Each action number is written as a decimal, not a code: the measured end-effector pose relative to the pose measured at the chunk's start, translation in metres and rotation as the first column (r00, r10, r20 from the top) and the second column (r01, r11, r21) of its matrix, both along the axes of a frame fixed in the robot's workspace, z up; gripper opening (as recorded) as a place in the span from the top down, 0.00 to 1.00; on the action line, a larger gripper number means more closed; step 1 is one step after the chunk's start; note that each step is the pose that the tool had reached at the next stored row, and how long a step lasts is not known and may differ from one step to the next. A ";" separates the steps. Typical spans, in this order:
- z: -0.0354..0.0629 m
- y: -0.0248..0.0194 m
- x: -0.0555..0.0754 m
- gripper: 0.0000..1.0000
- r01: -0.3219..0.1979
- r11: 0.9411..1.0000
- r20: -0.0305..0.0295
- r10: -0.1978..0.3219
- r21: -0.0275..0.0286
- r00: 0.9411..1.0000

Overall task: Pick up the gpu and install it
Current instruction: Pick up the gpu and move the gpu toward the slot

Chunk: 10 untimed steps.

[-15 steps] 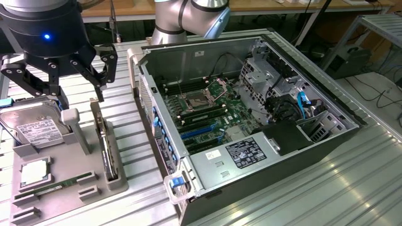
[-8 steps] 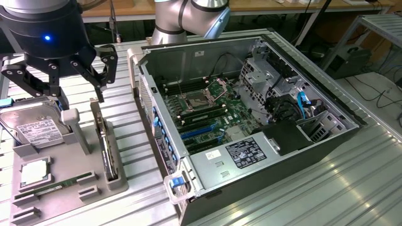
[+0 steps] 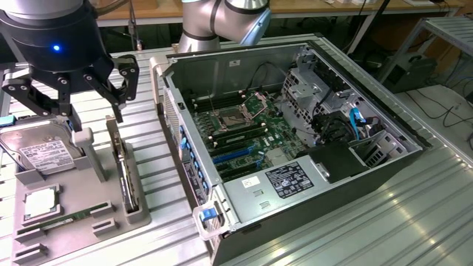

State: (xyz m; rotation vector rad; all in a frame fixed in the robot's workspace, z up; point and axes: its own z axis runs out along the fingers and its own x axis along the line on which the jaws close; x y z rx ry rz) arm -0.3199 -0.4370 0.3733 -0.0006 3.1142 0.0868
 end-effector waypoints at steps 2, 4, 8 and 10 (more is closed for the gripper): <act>-0.0006 -0.0012 0.000 0.40 0.000 1.000 0.000 0.000 0.000 1.000; -0.0015 -0.0021 0.000 0.40 -0.001 1.000 0.000 0.001 0.000 1.000; -0.0028 -0.0032 0.000 0.40 -0.002 1.000 0.000 0.002 0.000 1.000; -0.0034 -0.0034 0.000 0.40 -0.002 1.000 0.000 0.002 0.000 1.000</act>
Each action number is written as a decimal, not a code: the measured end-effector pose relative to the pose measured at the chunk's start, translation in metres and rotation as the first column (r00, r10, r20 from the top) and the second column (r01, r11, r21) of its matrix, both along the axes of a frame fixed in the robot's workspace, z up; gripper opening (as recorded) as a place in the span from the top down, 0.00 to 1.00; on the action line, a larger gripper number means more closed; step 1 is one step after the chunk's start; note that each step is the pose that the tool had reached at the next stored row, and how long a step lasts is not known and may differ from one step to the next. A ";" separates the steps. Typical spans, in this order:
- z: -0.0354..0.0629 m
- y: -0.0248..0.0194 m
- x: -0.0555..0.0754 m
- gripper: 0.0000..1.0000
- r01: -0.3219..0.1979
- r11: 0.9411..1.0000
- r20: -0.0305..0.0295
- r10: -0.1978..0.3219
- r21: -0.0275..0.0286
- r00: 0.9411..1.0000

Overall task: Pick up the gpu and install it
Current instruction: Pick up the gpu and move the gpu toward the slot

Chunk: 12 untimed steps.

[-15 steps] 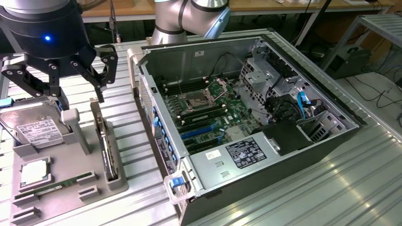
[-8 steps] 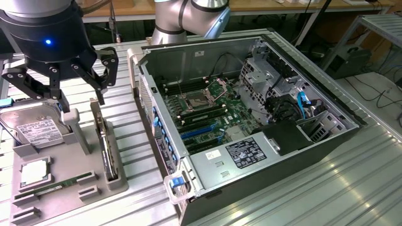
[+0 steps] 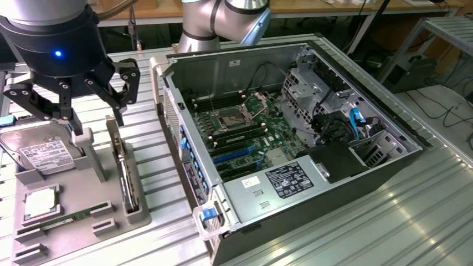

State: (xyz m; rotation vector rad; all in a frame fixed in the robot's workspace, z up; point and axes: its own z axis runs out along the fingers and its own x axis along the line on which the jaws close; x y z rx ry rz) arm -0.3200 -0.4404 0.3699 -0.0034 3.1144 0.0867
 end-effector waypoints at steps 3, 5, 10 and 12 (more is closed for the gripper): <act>-0.0009 -0.0002 0.000 0.40 0.000 1.000 0.000 0.000 0.000 1.000; -0.0013 -0.0003 0.000 0.40 0.000 1.000 0.000 0.000 0.000 1.000; -0.0026 -0.0004 0.001 0.40 -0.001 1.000 0.000 0.001 0.000 1.000; -0.0044 -0.0005 0.002 0.40 -0.001 1.000 0.000 0.001 0.000 1.000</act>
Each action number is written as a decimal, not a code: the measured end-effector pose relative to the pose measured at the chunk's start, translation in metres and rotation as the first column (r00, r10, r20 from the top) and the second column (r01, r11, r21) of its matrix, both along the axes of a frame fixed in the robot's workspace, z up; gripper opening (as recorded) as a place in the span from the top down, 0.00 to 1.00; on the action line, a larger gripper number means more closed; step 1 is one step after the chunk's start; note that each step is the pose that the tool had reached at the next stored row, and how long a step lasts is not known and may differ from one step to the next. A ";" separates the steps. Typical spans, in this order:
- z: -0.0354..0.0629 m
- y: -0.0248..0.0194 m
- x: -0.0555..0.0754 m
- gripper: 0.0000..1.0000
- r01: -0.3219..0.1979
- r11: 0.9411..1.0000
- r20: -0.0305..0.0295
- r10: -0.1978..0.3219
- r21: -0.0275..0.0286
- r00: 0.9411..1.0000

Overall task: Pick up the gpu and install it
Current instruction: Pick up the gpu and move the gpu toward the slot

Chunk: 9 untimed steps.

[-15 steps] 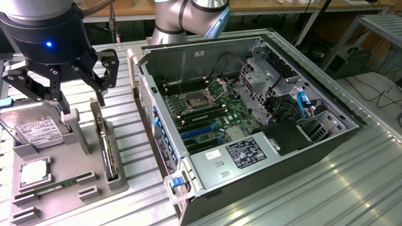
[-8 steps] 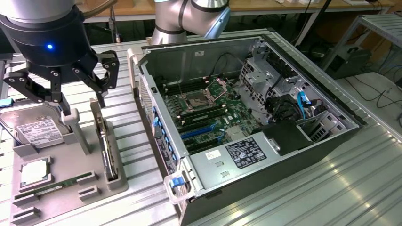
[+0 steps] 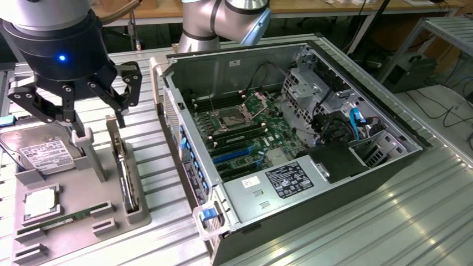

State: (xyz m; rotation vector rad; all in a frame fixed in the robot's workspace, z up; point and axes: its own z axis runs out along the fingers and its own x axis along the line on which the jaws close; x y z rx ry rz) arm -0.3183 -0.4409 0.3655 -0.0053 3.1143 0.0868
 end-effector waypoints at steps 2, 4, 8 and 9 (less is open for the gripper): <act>-0.0019 -0.0002 0.000 0.40 0.000 1.000 0.000 0.000 0.000 1.000; -0.0023 -0.0003 0.001 0.40 0.000 1.000 0.000 0.000 0.000 1.000; -0.0030 -0.0004 0.001 0.40 0.000 1.000 0.000 0.000 0.000 1.000; -0.0031 -0.0004 0.001 0.40 0.000 1.000 0.000 0.000 0.000 1.000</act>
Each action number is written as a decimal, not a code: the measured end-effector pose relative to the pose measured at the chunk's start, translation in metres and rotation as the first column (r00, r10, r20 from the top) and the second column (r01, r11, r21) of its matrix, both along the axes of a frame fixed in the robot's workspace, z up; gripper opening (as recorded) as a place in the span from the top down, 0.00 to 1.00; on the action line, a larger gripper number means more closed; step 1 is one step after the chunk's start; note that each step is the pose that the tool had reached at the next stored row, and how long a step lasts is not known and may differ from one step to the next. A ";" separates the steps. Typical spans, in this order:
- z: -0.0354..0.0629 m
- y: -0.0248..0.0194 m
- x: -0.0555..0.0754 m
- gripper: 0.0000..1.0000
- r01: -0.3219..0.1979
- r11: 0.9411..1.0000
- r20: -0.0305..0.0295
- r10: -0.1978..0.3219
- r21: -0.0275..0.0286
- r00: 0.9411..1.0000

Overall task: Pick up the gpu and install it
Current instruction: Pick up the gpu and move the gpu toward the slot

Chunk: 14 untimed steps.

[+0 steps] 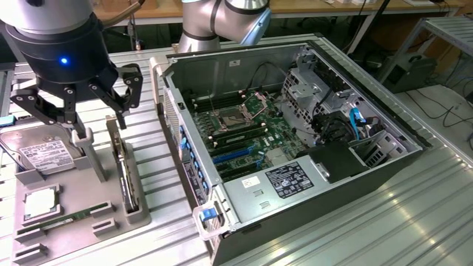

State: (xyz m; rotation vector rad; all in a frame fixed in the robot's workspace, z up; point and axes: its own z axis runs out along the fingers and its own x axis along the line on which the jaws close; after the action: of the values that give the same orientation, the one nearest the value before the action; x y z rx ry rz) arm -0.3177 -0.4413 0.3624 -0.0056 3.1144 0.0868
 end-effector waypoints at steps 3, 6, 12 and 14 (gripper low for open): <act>-0.0004 -0.0001 0.000 0.40 0.000 1.000 0.000 0.000 0.000 1.000; -0.0009 -0.0001 0.000 0.40 0.000 1.000 0.000 0.000 0.000 1.000; -0.0021 -0.0003 0.000 0.40 0.000 1.000 0.000 0.000 0.000 1.000; -0.0048 -0.0007 0.001 0.40 -0.001 1.000 0.000 0.001 0.000 1.000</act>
State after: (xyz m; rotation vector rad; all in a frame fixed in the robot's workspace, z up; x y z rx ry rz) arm -0.3168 -0.4420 0.3577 -0.0066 3.1144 0.0868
